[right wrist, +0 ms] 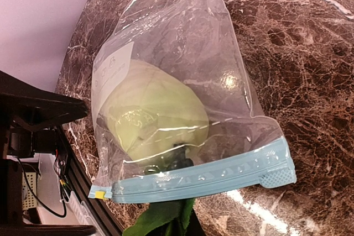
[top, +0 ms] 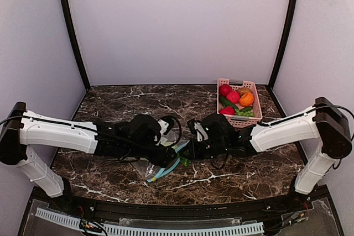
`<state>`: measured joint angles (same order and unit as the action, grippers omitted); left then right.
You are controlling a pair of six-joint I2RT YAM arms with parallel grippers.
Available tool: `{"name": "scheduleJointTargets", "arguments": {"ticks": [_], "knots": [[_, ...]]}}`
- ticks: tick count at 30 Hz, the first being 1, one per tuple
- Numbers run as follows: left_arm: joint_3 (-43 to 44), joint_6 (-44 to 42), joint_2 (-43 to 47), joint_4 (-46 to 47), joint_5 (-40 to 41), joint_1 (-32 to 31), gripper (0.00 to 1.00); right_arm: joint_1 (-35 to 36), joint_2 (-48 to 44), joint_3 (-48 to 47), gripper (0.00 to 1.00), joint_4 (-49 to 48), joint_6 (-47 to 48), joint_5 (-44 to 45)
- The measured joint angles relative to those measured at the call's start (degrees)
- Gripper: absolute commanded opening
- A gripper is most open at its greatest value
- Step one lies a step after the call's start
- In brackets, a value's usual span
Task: Place the food in the zip-top bag and seal the zipper
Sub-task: Pass from the right arm to the left
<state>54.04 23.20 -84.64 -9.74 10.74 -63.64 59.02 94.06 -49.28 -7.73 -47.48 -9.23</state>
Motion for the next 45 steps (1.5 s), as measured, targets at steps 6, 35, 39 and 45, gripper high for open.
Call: {"name": "scheduleJointTargets", "arguments": {"ticks": [6,35,39,45], "knots": [[1.3,0.0,-5.1,-0.9,4.4,-2.3,0.71,0.2,0.0,0.0,0.06,0.0,-0.1,0.0],[4.5,-3.0,-5.6,-1.9,7.5,-4.1,0.01,0.2,-1.2,-3.2,0.06,0.6,-4.8,0.3],[3.1,-1.4,-2.1,1.3,3.9,-4.2,0.01,0.2,-1.8,-3.6,0.07,0.6,-6.1,1.6],[0.3,4.1,0.9,7.6,0.3,-4.2,0.01,0.2,-1.9,-3.6,0.14,0.7,-6.7,3.3]]}}
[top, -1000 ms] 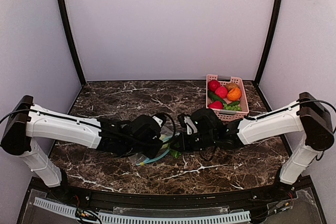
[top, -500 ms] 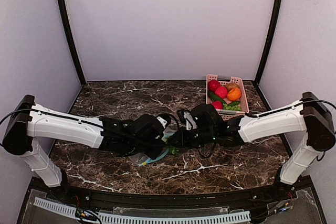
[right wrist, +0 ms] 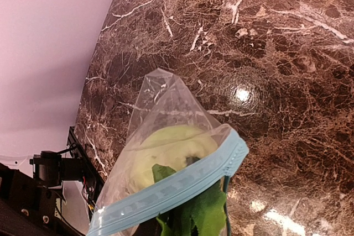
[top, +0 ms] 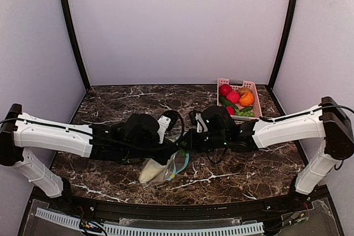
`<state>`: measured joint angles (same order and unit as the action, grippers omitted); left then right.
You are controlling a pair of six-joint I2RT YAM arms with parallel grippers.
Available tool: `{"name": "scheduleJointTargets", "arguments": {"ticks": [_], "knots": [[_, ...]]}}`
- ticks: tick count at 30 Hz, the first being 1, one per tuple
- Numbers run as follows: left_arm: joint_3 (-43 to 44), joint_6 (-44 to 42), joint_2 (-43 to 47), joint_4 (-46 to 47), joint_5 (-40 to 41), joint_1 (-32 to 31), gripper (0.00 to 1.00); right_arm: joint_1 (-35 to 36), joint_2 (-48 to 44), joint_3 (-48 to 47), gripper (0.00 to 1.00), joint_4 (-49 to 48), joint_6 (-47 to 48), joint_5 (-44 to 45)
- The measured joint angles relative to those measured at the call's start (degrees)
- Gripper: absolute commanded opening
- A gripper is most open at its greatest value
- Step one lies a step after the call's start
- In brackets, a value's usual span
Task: Place the food in the zip-top bag and seal the zipper
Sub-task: Pass from the right arm to the left, then adjust the fake vegetable in the zipper food storage bag.
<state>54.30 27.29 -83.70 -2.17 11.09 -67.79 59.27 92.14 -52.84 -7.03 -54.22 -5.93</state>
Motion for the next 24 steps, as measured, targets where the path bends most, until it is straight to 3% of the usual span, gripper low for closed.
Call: {"name": "scheduleJointTargets", "arguments": {"ticks": [8,18,21,24], "knots": [[-1.2,5.7,0.1,5.2,-2.9,0.0,0.01,0.0,-0.8,0.0,0.36,0.7,2.4,-1.5],[-2.8,10.0,3.7,5.7,-2.6,0.2,0.01,0.1,-12.0,0.4,0.73,9.3,7.1,-1.1],[-3.6,10.8,3.8,5.9,-2.9,0.6,0.01,0.3,-15.2,0.5,0.78,11.3,7.5,-1.5],[-3.9,11.1,3.8,6.0,-3.2,0.8,0.01,0.5,-18.7,0.9,0.76,13.4,7.9,-1.5]]}}
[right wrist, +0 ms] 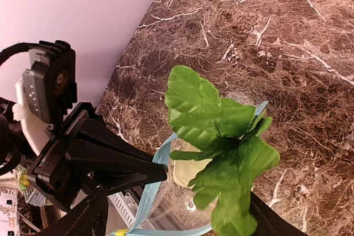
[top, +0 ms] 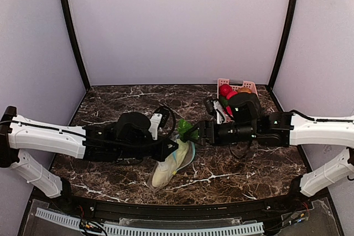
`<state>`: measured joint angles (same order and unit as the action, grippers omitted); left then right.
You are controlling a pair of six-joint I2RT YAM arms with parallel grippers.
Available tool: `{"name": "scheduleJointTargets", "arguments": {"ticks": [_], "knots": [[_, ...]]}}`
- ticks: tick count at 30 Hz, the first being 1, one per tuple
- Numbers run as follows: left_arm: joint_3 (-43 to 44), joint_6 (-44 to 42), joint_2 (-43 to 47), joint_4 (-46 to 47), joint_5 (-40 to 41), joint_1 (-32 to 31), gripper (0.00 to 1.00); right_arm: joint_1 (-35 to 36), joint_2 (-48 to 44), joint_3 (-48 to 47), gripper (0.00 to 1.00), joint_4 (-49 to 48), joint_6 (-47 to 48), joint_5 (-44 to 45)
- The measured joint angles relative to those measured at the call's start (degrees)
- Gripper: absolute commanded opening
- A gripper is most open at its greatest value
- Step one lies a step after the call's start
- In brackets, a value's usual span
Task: Place the food in the zip-top bag and seal the zipper
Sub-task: Adjust the fake vegetable in the zipper food storage bag.
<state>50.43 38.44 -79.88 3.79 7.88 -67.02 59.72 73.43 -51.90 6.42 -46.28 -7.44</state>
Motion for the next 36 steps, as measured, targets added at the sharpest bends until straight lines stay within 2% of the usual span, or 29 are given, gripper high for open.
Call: {"name": "scheduleJointTargets", "arguments": {"ticks": [2,4,10,20,25,36], "knots": [[0.0,0.0,0.0,0.2,-0.1,0.1,0.01,0.0,-2.2,0.5,0.71,1.4,0.3,0.3],[0.0,0.2,0.0,0.5,-0.3,0.1,0.01,0.0,-3.1,0.5,0.62,2.5,0.6,0.6],[0.0,0.2,0.0,0.6,-0.9,0.3,0.01,0.5,-1.4,0.5,0.39,4.1,1.8,0.8],[-0.7,0.3,0.0,2.6,-3.5,0.7,0.01,1.0,11.0,-3.3,0.34,2.0,3.5,0.8],[-0.8,-0.2,-0.6,4.8,-6.4,0.8,0.01,1.0,18.0,-5.2,0.34,-2.7,4.3,-1.0],[-3.0,-1.2,-1.6,5.2,-9.9,2.3,0.01,0.1,23.2,-3.1,0.37,-13.6,4.2,-9.8]]}}
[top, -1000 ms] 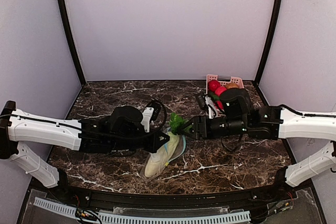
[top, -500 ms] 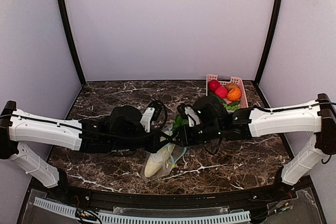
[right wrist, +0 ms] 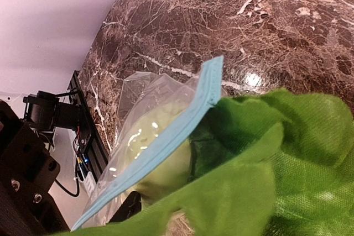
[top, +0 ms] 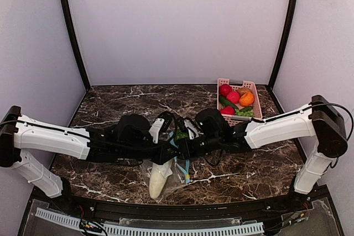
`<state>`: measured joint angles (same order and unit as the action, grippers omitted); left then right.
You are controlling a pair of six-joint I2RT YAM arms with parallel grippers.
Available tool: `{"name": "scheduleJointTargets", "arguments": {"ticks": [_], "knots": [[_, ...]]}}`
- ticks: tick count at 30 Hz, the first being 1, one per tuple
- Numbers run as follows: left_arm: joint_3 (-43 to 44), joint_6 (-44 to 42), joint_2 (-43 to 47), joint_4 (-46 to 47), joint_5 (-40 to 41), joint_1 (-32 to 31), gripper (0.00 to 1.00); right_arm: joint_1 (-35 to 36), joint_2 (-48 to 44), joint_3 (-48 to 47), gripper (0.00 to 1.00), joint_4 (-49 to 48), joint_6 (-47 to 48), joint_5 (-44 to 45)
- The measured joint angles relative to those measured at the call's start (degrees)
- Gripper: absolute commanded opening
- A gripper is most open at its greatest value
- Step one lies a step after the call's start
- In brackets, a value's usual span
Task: Place the food in the zip-top bag and seal the zipper
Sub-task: Adjust the fake vegetable in the zipper food storage bag.
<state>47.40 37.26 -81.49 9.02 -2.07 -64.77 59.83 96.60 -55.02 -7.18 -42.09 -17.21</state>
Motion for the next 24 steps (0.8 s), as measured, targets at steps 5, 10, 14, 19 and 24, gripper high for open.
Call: {"name": "scheduleJointTargets", "arguments": {"ticks": [5,10,14,19,24], "knots": [[-1.0,-0.2,0.0,1.4,-2.4,0.6,0.01,-0.4,0.7,0.7,0.37,-1.9,0.9,-3.5],[-1.4,-1.0,0.0,1.6,-4.8,1.0,0.01,-0.7,1.5,1.4,0.38,-4.3,1.4,-7.4],[-1.4,-1.7,0.0,1.4,-6.1,1.2,0.01,-0.7,1.7,2.2,0.4,-5.9,1.3,-9.4],[-1.4,-2.0,0.1,1.2,-6.1,1.2,0.01,-1.0,1.3,3.6,0.55,-7.2,0.9,-9.4],[-2.5,-0.7,2.3,4.3,-5.0,0.6,0.01,-0.5,-4.7,5.7,0.69,-4.3,0.5,-4.4]]}}
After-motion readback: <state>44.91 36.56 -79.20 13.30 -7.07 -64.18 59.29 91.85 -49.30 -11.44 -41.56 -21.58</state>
